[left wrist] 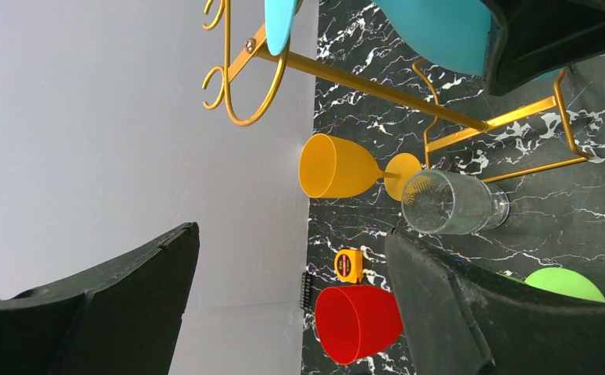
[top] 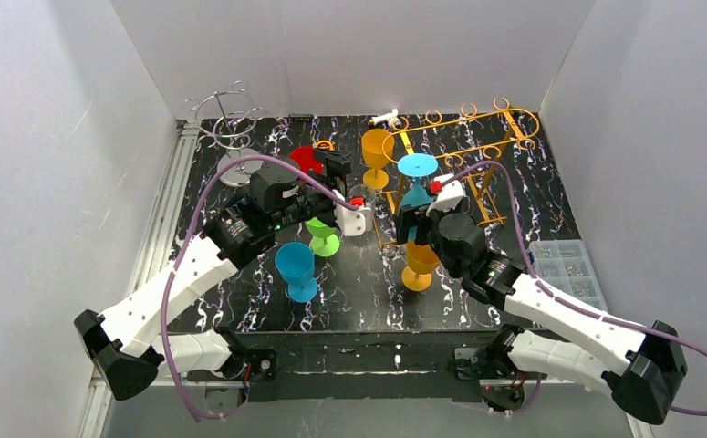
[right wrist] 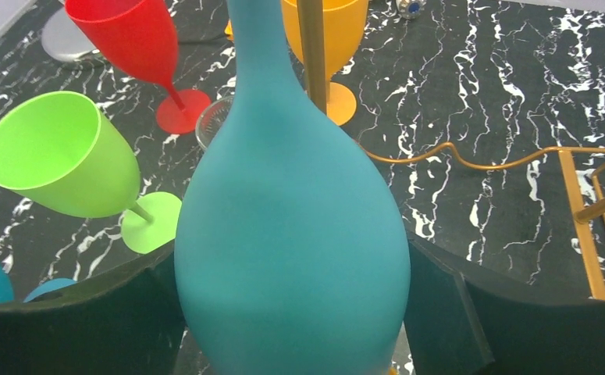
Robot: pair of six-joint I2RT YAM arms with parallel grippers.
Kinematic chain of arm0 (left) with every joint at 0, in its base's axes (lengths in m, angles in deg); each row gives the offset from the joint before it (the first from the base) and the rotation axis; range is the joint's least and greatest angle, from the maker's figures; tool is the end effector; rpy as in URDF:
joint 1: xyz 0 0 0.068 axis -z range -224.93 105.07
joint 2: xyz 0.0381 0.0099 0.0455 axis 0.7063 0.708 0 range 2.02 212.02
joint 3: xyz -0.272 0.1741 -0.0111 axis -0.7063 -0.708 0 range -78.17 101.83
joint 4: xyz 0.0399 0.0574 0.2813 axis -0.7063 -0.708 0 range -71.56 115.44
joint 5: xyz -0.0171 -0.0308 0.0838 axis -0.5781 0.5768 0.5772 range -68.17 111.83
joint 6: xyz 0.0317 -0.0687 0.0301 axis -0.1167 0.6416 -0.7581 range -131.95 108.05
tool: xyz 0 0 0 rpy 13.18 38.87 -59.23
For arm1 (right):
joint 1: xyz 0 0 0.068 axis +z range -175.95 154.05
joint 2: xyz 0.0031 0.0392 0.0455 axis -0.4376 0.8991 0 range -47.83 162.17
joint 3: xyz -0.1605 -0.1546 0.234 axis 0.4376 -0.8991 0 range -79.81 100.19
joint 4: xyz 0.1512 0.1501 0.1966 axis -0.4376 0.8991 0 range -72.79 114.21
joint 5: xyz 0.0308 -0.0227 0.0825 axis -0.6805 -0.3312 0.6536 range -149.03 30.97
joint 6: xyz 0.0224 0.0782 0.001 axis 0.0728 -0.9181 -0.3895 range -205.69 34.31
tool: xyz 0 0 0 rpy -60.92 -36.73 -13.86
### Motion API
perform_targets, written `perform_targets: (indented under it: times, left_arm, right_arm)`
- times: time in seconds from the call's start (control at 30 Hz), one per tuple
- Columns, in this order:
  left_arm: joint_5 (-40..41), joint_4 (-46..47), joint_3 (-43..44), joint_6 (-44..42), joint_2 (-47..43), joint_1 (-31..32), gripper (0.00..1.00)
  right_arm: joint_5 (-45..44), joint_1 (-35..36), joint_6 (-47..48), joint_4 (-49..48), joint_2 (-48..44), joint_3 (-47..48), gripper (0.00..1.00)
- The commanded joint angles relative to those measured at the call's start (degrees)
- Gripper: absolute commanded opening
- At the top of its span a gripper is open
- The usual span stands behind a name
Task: Place the wine glass upside down on the wine glass rack
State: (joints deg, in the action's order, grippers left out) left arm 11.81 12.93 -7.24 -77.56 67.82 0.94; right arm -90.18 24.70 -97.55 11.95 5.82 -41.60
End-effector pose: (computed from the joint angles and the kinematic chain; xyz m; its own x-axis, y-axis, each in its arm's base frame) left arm 0.2011 -0.2250 0.4674 0.7161 0.5498 -0.4300 0.4230 0.1481 0.8939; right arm 0.1844 0.1674 0.3286 -0.1793 0.0585 -0.9821 -0.3087 0.9445 0.1126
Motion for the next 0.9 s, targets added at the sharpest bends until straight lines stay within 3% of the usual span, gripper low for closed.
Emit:
perform_targets:
  times: [0.0,0.3,0.67,0.73,0.8,0.87]
  left_arm:
    - [-0.13,-0.58,0.16,0.03,-2.04,-0.17,0.88]
    - [0.09,-1.17,0.3,0.02,-2.21,-0.17,0.89]
    - [0.76,-3.68,1.56,2.91,-2.62,-0.22,0.89]
    - [1.3,-4.75,2.85,5.85,-2.67,-0.19,0.89]
    - [1.66,-6.98,4.59,9.54,-2.68,-0.2,0.89]
    - [1.67,-9.32,6.01,12.68,-3.19,-0.21,0.89]
  right_arm:
    - [-1.34,0.15,0.08,-2.97,-0.8,0.08,0.96]
    - [-0.41,0.15,-0.37,5.89,-3.53,4.75,0.98]
    - [-0.62,0.15,-6.67,32.87,-10.39,10.85,0.98]
    - [-2.19,0.15,-10.53,38.74,-10.28,12.1,0.95]
    - [-2.74,0.15,-13.76,42.68,-10.09,12.51,0.84]
    - [-1.67,0.15,-15.58,45.12,-9.75,12.84,0.82]
